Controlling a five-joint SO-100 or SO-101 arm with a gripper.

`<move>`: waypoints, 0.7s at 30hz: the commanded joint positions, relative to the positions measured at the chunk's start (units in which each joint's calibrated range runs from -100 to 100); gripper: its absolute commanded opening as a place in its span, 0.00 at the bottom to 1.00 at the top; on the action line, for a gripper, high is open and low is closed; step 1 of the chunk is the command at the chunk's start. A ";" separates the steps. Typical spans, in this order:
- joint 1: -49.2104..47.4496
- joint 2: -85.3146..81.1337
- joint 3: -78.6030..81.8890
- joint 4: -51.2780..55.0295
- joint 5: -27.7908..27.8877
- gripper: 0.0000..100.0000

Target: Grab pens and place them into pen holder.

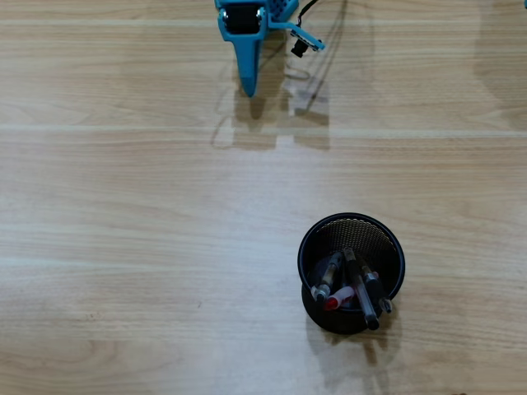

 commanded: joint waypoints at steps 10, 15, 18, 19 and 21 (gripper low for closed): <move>0.75 -0.85 0.16 0.66 2.58 0.02; 0.20 -0.76 0.25 0.11 2.26 0.02; 0.02 -0.76 0.25 0.11 2.32 0.02; 0.20 -0.76 0.25 0.11 2.26 0.02; 0.20 -0.76 0.25 0.20 2.26 0.02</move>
